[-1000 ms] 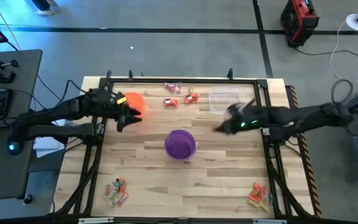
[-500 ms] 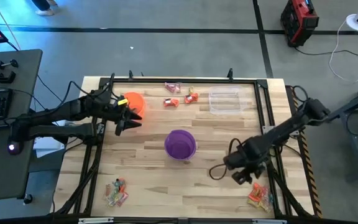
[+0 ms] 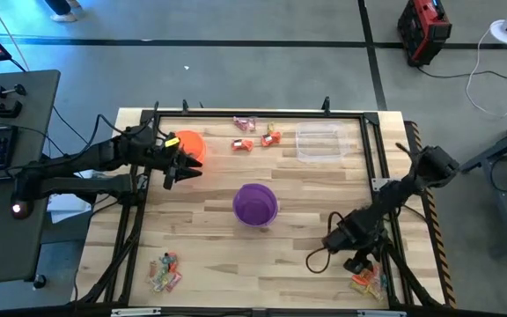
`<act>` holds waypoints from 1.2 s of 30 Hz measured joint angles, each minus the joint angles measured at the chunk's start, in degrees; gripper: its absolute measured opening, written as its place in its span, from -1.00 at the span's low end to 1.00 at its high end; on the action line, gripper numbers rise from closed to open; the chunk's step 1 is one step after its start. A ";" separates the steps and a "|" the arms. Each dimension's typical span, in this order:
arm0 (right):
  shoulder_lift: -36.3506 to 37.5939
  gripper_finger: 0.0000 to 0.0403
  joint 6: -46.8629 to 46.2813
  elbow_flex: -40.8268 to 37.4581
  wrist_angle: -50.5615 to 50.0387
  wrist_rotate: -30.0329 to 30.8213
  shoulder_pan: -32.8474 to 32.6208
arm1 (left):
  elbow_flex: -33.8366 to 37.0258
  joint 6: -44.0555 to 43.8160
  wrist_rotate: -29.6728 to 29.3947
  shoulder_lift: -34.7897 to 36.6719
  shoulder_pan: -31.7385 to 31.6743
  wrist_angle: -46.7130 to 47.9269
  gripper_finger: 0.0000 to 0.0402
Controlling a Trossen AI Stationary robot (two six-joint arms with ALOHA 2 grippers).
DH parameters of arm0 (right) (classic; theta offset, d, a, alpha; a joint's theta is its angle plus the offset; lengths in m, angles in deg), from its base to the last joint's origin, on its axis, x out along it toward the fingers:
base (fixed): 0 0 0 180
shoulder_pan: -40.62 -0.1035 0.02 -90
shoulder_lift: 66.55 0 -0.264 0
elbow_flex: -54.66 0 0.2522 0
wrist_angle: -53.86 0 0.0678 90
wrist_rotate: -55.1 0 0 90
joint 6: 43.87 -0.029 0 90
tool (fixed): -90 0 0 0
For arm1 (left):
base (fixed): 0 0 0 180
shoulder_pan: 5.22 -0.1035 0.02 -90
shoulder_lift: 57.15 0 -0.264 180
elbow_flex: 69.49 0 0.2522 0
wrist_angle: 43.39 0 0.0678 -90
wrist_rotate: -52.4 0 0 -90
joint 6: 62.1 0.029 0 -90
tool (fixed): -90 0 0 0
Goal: Sort candy by brand, put in halloween buckets
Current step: Put the orange gummy into the orange bucket
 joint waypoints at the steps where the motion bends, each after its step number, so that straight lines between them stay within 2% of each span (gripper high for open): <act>1: -0.70 -0.09 0.00 0.00 0.72 -0.03 -0.46 | 0.00 -0.03 -0.11 0.00 0.00 -0.31 -0.07; 8: -6.33 -0.09 -1.55 0.00 10.08 -0.04 -3.10 | 0.00 -1.83 -0.23 -0.04 0.00 -0.36 -0.07; 16: -10.51 -0.13 -1.86 0.13 10.00 -1.10 -4.09 | 0.00 -2.99 -2.96 -0.04 0.00 -0.31 -0.07; 19: -10.53 -0.29 -1.74 0.21 9.58 -1.14 -4.32 | 0.00 -3.00 -3.11 -0.04 0.00 -0.29 -0.07; 25: -10.44 -0.92 1.56 2.34 4.99 -1.42 -4.63 | 0.00 -2.53 -3.17 -0.04 0.00 -0.25 -0.07; 32: -7.95 -0.92 10.08 9.80 -5.74 -3.41 -3.00 | 0.00 -1.97 -3.37 -0.04 -0.11 -1.13 -0.07; 36: -7.47 -0.99 14.11 13.19 -10.73 -1.03 -1.67 | 0.00 -0.32 -3.97 -0.04 -0.09 -1.89 -0.07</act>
